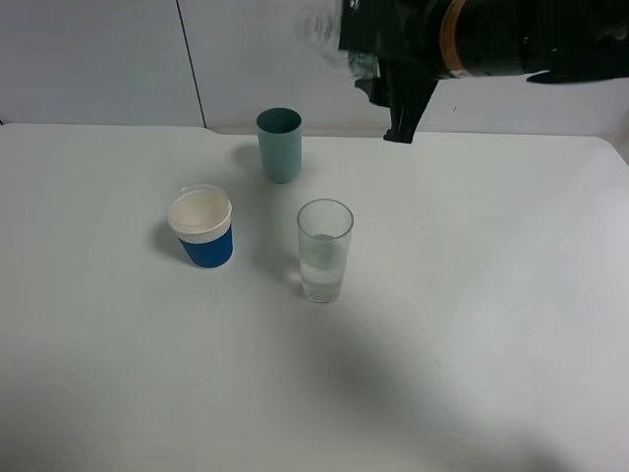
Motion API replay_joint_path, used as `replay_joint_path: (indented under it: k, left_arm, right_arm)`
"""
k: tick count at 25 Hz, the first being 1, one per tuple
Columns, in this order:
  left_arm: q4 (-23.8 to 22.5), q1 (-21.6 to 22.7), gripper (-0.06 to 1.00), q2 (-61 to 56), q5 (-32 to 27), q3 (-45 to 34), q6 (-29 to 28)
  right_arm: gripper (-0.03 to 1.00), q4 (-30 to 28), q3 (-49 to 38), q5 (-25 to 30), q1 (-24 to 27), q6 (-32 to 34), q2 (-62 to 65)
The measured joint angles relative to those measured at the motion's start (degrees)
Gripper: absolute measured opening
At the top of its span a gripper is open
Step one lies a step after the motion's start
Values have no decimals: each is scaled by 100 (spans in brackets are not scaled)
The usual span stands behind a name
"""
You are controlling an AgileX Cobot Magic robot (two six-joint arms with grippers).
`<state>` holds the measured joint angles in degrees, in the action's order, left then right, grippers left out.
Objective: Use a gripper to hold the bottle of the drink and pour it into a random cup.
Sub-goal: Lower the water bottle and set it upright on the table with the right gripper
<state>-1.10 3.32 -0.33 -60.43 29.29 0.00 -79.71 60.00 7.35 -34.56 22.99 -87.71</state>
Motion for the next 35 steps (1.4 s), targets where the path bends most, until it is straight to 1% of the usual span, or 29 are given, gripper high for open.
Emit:
replay_joint_path:
  k: [3, 5, 7, 10, 12, 15, 19, 22, 24, 27, 31, 33, 35]
  left_arm:
    - [0, 0, 98, 0, 0, 0, 0]
    - [0, 0, 98, 0, 0, 0, 0]
    - [0, 0, 98, 0, 0, 0, 0]
    - [0, 0, 98, 0, 0, 0, 0]
    - [0, 0, 98, 0, 0, 0, 0]
    - [0, 0, 98, 0, 0, 0, 0]
    - [0, 0, 98, 0, 0, 0, 0]
    - [0, 0, 98, 0, 0, 0, 0]
    - [0, 0, 98, 0, 0, 0, 0]
    - [0, 0, 98, 0, 0, 0, 0]
    - [0, 0, 98, 0, 0, 0, 0]
    - [0, 0, 98, 0, 0, 0, 0]
    - [0, 0, 98, 0, 0, 0, 0]
  right_arm:
    - [57, 787, 0, -308, 264, 562, 95]
    - [57, 1198, 0, -576, 423, 862, 120]
    - [57, 1492, 0, -812, 567, 1068, 122]
    - [57, 1644, -13, -1306, 738, 1323, 122]
    - [57, 1680, -104, -1796, 883, 1459, 132]
    - [57, 1760, -361, -2355, 1111, 1506, 149]
    - [57, 2147, -789, -2629, 1419, 1438, 150]
    - [57, 2559, -1090, -2784, 1654, 1272, 150]
    - [57, 2902, -1321, -2984, 1803, 1005, 155]
    - [57, 3511, -1694, -3461, 2022, 344, 155]
    - [57, 4410, -2257, -4228, 2291, -605, 155]
    - [57, 4842, -2475, -4616, 2372, -944, 91]
    - [57, 5166, -2627, -4930, 2403, -1126, -71]
